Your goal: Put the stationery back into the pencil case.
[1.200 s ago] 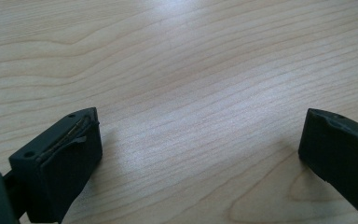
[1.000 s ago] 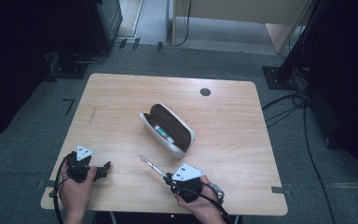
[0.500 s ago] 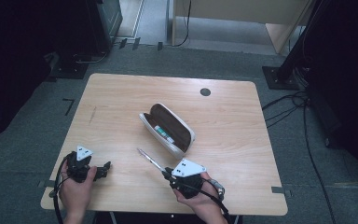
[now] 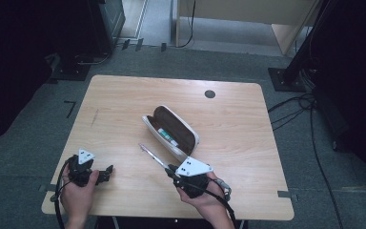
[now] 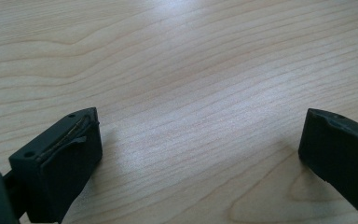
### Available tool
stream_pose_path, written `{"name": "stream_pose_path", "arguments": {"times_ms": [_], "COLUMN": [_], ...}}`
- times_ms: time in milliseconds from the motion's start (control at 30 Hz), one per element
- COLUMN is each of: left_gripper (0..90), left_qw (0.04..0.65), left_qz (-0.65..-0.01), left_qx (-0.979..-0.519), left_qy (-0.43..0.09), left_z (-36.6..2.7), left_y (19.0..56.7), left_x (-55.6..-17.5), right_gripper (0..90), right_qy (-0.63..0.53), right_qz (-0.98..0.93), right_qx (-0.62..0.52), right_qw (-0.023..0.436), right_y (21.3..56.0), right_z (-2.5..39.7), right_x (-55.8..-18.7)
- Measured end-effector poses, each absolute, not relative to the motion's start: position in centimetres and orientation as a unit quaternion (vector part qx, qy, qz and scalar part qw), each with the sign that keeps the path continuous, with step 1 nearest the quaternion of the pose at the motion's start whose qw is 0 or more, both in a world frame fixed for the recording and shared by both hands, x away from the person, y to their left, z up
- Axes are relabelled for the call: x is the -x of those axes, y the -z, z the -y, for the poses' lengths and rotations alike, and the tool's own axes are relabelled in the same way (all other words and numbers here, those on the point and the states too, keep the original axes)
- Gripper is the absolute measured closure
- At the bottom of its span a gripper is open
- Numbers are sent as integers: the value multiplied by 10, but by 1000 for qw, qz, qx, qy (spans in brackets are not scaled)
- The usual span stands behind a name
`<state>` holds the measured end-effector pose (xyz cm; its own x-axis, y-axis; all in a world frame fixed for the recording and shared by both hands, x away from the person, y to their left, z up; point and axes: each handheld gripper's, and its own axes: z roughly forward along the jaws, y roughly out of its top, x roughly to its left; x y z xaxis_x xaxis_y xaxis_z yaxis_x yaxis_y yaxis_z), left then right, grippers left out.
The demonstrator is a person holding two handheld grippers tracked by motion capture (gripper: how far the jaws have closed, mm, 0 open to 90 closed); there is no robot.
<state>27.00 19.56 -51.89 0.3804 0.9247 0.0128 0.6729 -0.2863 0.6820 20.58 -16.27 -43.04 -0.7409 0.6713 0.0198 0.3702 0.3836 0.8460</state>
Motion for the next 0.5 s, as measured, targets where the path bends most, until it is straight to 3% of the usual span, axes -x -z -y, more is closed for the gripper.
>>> {"name": "stream_pose_path", "arguments": {"times_ms": [500], "left_gripper": [0], "left_qw": [301], "left_qz": [-516], "left_qx": [-774], "left_qy": [-209], "left_z": [-196], "left_y": [519], "left_x": [-270], "right_gripper": [817], "right_qy": [-466], "right_qz": [-803], "right_qx": [-318], "right_qw": [193], "right_y": [412], "right_z": [162], "right_x": [-219]}}
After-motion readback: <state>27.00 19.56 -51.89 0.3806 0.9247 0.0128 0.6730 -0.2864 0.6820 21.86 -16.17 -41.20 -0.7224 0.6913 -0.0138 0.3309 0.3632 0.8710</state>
